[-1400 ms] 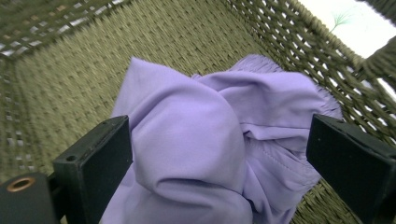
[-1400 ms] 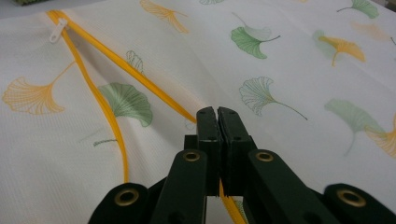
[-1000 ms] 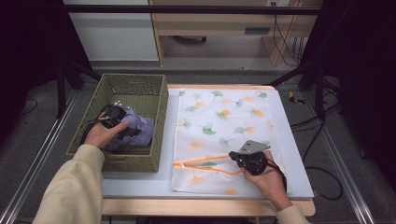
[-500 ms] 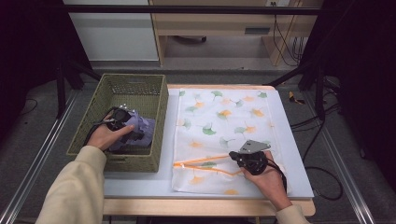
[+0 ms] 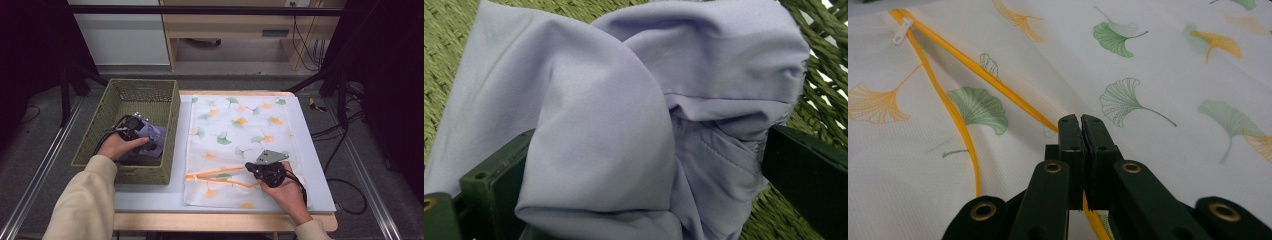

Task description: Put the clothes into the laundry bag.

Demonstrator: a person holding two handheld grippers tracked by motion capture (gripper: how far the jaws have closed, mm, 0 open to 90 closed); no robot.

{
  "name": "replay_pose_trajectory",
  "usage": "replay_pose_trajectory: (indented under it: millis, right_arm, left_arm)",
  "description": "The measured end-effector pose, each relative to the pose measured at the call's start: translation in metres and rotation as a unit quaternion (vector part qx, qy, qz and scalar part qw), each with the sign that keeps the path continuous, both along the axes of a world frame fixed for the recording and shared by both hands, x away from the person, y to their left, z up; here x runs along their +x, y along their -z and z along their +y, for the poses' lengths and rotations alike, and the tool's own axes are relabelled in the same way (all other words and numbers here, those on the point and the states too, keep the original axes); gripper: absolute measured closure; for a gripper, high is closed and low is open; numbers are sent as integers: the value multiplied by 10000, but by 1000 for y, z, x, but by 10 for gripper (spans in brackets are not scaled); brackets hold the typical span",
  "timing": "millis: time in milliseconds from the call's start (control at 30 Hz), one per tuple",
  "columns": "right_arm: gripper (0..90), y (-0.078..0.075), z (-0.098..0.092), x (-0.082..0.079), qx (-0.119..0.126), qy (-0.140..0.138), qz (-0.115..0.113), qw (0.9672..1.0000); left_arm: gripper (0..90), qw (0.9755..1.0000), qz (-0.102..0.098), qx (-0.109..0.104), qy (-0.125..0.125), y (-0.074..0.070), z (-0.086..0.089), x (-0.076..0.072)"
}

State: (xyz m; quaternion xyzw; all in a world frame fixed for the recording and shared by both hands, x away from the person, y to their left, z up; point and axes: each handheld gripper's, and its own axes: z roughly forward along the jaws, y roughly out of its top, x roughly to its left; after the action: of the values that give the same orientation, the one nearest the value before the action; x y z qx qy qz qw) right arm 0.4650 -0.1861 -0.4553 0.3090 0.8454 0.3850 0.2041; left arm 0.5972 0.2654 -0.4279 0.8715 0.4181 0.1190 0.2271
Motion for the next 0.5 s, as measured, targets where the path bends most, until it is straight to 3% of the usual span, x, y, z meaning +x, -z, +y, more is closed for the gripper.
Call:
replay_pose_trajectory:
  millis: [233, 500]
  right_arm:
    - [885, 0, 0, 0, -3, 2, 2, 10000]
    - [885, 0, 0, 0, 7, 1, 14, 10000]
  left_arm:
    - [0, 9999, -11, 40, -116, 1, -1, 1]
    - [0, 9990, 1, -37, -444, 3, 1, 5]
